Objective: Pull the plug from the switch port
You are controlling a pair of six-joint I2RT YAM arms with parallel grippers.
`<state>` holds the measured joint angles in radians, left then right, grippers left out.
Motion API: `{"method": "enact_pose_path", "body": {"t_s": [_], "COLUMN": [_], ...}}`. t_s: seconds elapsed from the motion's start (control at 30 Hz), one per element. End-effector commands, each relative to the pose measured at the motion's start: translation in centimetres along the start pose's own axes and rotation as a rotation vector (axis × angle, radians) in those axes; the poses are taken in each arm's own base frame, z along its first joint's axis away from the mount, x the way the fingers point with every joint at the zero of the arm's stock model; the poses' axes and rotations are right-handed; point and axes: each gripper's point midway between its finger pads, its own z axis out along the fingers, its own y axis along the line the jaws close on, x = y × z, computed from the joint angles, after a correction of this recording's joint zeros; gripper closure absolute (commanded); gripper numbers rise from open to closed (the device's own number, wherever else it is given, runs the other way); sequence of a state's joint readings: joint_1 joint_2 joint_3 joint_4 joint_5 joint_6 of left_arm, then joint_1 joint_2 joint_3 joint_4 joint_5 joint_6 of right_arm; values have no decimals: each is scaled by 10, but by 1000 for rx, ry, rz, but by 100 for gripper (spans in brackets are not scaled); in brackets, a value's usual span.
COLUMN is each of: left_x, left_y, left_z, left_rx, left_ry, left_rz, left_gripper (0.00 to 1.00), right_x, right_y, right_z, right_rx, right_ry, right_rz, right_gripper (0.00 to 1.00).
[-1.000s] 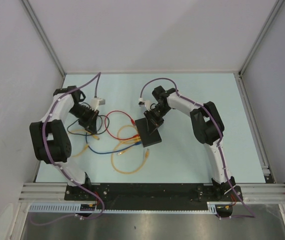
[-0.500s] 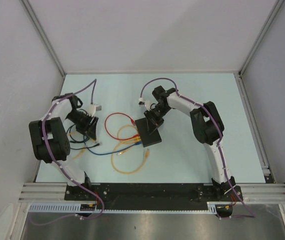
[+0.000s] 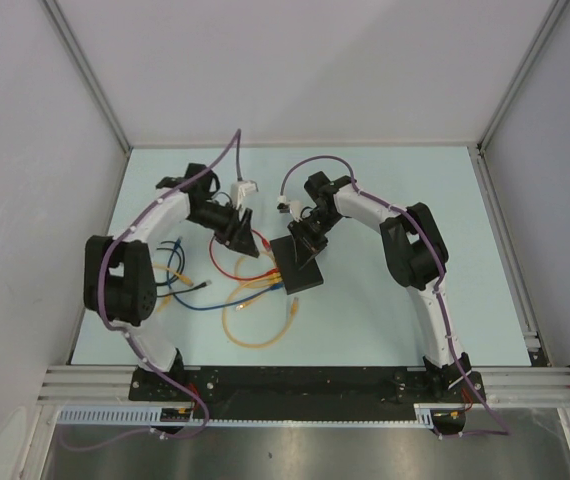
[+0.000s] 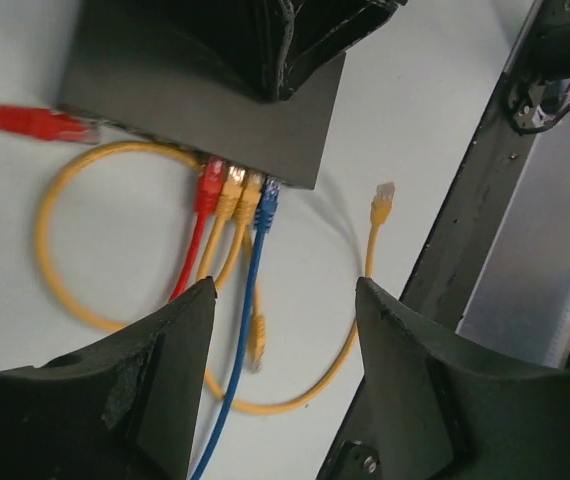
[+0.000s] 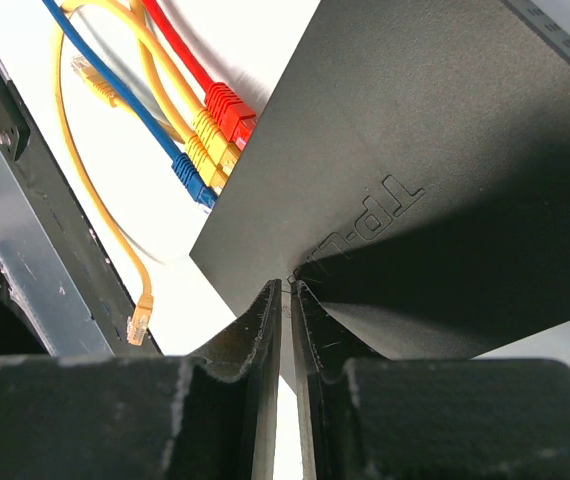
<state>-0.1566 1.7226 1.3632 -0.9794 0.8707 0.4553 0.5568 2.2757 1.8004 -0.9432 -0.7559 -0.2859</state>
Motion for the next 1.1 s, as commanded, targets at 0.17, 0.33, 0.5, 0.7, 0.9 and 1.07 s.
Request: {"method": "enact_pose_path", "body": {"t_s": [0.17,0.33,0.5,0.7,0.9,1.07], "left_x": [0,0,8,20,26,31], "left_y": [18,24,28,35,29,29], "left_z": [77,96,111,119,125,129], "left_rx": [70,101,110,117,187,208], "left_ry": [0,35,65,80,102,117], "left_rz": [-141,-173,-168,-173,-168,-176], "left_gripper": [38,43,48,52,63,68], "right_x": [15,18,24,27,28,28], "right_y": [-25,-23,-24,-25,-26,-27], "right_z": [2,2,1,2,5,4], "right_rx": [103,105,106,102,103,105], "right_ry": [48,53,62,68,77,76], "right_rz": [-31,-34,-28,-20,-18,-17], "right_gripper": [85,85,84,84,84,84]}}
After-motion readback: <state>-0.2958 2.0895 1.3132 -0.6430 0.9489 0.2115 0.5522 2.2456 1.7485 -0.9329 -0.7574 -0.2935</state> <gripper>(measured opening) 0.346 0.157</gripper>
